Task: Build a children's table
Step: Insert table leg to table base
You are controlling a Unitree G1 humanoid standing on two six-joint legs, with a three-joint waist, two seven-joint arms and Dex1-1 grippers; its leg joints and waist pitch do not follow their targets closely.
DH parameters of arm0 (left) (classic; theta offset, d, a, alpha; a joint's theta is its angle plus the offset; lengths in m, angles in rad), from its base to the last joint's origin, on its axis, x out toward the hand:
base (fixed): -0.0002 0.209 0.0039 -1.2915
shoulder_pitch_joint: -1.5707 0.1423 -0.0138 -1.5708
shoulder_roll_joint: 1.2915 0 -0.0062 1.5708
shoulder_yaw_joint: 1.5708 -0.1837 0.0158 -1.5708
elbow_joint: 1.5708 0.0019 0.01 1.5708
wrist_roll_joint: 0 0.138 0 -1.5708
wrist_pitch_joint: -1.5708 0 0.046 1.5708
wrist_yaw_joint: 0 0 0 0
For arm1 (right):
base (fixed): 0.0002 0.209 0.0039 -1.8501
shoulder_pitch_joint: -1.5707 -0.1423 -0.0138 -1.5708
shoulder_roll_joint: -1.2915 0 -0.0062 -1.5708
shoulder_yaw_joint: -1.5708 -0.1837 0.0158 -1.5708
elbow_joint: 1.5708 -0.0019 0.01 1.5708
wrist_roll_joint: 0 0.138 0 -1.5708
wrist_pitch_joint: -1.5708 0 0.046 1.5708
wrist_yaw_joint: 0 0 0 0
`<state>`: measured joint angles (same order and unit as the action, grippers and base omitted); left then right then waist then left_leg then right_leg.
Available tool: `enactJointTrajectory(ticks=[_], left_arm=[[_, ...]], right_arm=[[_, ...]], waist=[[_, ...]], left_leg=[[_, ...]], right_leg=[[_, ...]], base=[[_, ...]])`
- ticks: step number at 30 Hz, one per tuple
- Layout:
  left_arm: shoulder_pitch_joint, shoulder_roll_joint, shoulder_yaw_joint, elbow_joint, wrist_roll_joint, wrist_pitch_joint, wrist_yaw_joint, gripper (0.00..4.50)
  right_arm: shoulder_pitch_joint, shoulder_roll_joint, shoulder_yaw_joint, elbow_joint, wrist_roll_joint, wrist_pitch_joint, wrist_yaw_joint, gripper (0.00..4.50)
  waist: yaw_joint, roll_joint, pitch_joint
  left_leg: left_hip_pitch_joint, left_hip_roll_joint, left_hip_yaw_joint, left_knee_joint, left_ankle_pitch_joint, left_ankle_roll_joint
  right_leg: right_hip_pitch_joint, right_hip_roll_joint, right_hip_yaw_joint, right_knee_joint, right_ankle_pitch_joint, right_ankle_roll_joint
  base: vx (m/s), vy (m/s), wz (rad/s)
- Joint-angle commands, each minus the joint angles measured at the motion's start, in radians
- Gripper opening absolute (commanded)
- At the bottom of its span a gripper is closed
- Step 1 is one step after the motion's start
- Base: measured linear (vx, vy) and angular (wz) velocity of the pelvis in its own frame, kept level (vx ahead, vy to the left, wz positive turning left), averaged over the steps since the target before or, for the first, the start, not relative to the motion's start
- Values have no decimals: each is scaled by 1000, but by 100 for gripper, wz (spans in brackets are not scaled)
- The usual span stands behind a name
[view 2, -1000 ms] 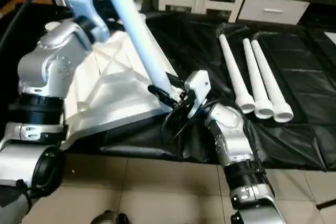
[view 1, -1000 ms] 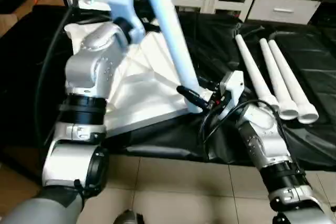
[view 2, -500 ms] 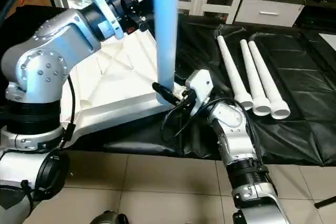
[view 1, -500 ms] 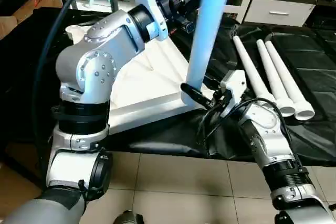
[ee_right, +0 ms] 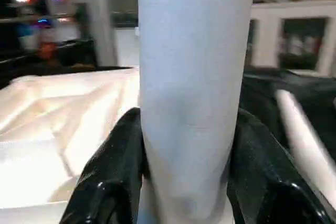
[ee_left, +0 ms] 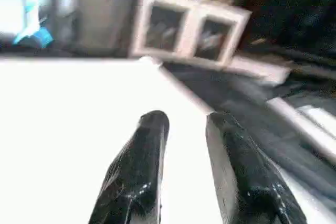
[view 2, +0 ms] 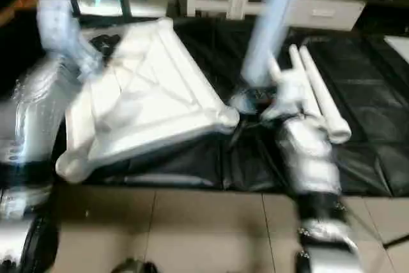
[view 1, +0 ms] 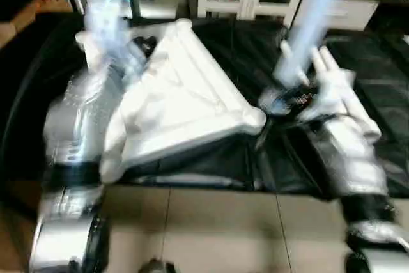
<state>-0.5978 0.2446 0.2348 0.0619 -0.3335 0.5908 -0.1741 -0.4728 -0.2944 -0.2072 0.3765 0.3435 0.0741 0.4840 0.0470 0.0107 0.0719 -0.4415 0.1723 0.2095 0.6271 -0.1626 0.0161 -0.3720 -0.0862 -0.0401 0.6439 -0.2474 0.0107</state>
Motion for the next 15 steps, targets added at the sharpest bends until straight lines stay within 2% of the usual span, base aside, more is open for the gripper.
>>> enactJointTrajectory(ticks=[1, 2, 3, 4, 5, 6, 7, 8, 9, 10, 11, 12, 13, 14, 15], left_arm=[[77, -10, -43, -149, 43, -21, 15, 145], [204, -7, -92, -241, 97, -70, 21, 145], [256, -3, -117, -274, 123, -90, 24, 145], [292, -11, -126, -290, 131, -118, 28, 145], [308, -20, -126, -302, 128, -120, 32, 145], [345, -44, -132, -333, 121, -136, 41, 145], [375, -53, -160, -359, 122, -154, 40, 145], [390, -54, -188, -373, 129, -162, 42, 145], [420, -49, -260, -395, 170, -187, 54, 145], [433, -60, -275, -404, 174, -182, 61, 145], [435, -63, -277, -406, 172, -180, 62, 145], [442, -72, -279, -411, 167, -172, 65, 145], [463, -82, -284, -418, 167, -182, 61, 145], [507, -83, -291, -418, 185, -220, 47, 145], [534, -84, -289, -413, 203, -247, 48, 145]], right_arm=[[61, -25, 12, -176, 6, 78, 13, 186], [145, -31, 5, -350, 14, 158, -12, 186], [183, -27, 0, -428, 25, 191, -31, 186], [210, -23, -2, -486, 24, 218, -62, 186], [222, -17, -3, -506, 11, 226, -79, 186], [245, 10, -10, -568, -54, 238, -154, 186], [264, 36, -19, -595, -58, 223, -203, 186], [278, 40, -15, -603, -28, 212, -196, 186], [313, 38, 2, -614, 63, 192, -153, 186], [333, 39, 8, -627, 65, 210, -165, 186], [337, 40, 8, -630, 61, 215, -171, 186], [348, 45, 8, -639, 46, 229, -192, 186], [373, 52, 16, -657, 25, 241, -202, 186], [411, 55, 46, -694, 7, 270, -186, 186], [426, 59, 64, -716, 13, 298, -175, 186]], waist=[[1, 20, -95], [2, 19, -86], [1, 16, -88], [1, 22, -93], [1, 23, -92], [1, 36, -85], [-2, 32, -79], [-7, 33, -74], [-7, 34, -65], [-12, 35, -47], [-16, 31, -43], [-28, 25, -36], [-44, 31, -30], [-53, 37, -29], [-77, 46, -18]], left_leg=[[63, 64, -41, -75, -56, 12], [59, 71, -46, -83, -70, 22], [63, 75, -45, -86, -76, 34], [64, 68, -43, -83, -80, 34], [65, 68, -43, -86, -100, 29], [67, 68, -43, -98, -174, -8], [70, 70, -40, -105, -227, -37], [74, 70, -44, -115, -336, -92], [91, 70, -49, -120, -500, -137], [117, 65, -58, -117, -670, -174], [123, 62, -63, -117, -714, -183], [128, 53, -70, -118, -771, -187], [144, 47, -74, -116, -826, -186], [141, 46, -79, -120, -839, -183], [128, 46, -84, -141, -894, -181]], right_leg=[[27, -51, 25, -54, 236, -217], [31, -53, 24, -60, 225, -200], [31, -55, 24, -62, 226, -183], [29, -54, 27, -65, 198, -172], [26, -54, 27, -71, 162, -168], [20, -52, 27, -79, 55, -164], [12, -49, 29, -88, -14, -158], [6, -50, 31, -97, -136, -141], [-4, -56, 34, -117, -300, -100], [-20, -58, 34, -142, -491, -48], [-20, -55, 33, -148, -549, -31], [-10, -48, 17, -160, -652, -3], [-4, -37, -4, -174, -696, 10], [10, -31, -14, -173, -689, 12], [38, -13, -42, -171, -655, 14]], base=[[0, 0, 0], [0, 0, 0], [0, 0, 0], [0, 0, 0], [0, 0, 0], [0, 0, 0], [0, 0, 0], [-57, -5, -1], [-67, 2, 0], [-67, 2, 0], [-53, 16, -6], [0, 0, 0], [0, 0, 0], [-21, 45, -26], [0, 51, -34]])
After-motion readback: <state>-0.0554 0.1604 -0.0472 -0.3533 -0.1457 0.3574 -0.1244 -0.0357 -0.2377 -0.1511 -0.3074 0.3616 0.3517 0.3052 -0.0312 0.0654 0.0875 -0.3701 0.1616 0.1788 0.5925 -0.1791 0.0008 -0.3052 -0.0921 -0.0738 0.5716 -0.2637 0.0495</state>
